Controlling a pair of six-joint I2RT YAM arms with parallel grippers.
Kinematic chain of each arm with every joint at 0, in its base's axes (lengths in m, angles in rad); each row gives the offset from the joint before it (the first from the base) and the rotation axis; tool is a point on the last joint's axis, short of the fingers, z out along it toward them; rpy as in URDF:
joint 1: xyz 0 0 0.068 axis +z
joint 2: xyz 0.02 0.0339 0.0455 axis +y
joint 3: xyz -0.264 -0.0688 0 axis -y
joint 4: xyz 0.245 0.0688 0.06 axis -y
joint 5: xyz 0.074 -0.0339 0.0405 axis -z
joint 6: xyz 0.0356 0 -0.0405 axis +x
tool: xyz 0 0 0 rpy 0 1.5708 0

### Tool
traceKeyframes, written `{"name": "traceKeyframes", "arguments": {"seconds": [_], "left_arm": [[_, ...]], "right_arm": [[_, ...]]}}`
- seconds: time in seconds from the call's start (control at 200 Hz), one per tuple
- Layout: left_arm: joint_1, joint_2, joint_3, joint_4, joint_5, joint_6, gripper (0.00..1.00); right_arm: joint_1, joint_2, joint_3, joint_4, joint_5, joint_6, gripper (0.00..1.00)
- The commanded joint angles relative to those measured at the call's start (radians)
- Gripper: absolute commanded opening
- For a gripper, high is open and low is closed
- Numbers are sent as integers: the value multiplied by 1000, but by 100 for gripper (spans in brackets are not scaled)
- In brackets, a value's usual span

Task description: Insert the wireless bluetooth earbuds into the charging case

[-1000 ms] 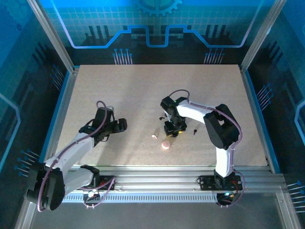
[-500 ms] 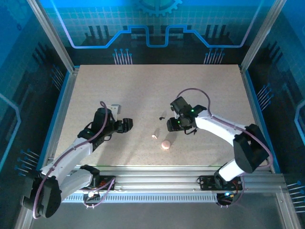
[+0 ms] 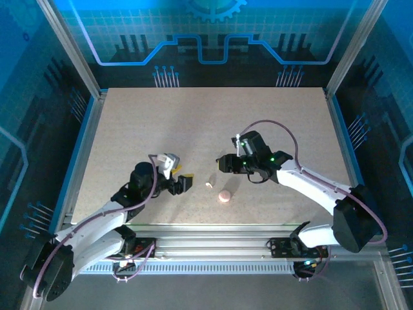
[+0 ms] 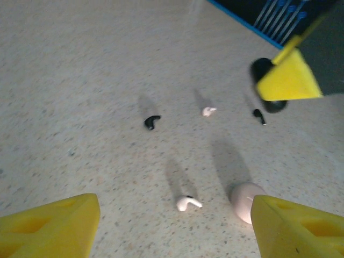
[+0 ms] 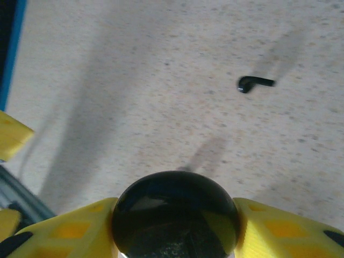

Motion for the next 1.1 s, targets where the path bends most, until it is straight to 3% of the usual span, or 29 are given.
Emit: {"name": "traceKeyframes", "arguments": {"seconds": [0.0,0.275,0.505,1.096], "left_arm": [[-26,-35,-26,105,55,83,75],[-84,-25,-96,292,-7,44,71],[-141,32,-97,395,-47,97,67],[-190,174,-105,608,-146,108,64]], "right_arm": [[2,-8,-2,114,-116,82,52],[23,-4,-47,276,-166,189,52],[76,0,-106,428,-153,315,52],[169,31,-117,531,-104,423,53]]}}
